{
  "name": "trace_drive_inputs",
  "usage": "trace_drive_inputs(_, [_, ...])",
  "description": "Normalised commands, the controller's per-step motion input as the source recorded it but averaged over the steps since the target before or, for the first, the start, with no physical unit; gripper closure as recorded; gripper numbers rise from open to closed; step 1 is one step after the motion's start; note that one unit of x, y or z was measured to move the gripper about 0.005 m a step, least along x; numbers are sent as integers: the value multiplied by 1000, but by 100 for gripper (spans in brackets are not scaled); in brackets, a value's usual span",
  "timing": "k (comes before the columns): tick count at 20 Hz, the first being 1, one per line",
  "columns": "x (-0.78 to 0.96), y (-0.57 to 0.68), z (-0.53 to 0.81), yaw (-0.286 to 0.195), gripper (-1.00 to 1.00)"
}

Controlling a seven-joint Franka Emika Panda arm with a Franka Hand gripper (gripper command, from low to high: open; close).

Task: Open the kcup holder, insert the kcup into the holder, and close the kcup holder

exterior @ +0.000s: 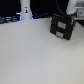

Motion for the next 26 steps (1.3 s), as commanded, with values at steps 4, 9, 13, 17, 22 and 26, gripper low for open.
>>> trace_drive_inputs(4, [-71,134,67,-19,-100])
trace_drive_inputs(9, [-27,231,17,42,-100])
trace_drive_inputs(13, [-109,450,31,111,-100])
trace_drive_inputs(17, [-254,427,0,93,-100])
trace_drive_inputs(22, [-358,483,2,74,-100])
trace_drive_inputs(26, [-320,575,50,73,-100])
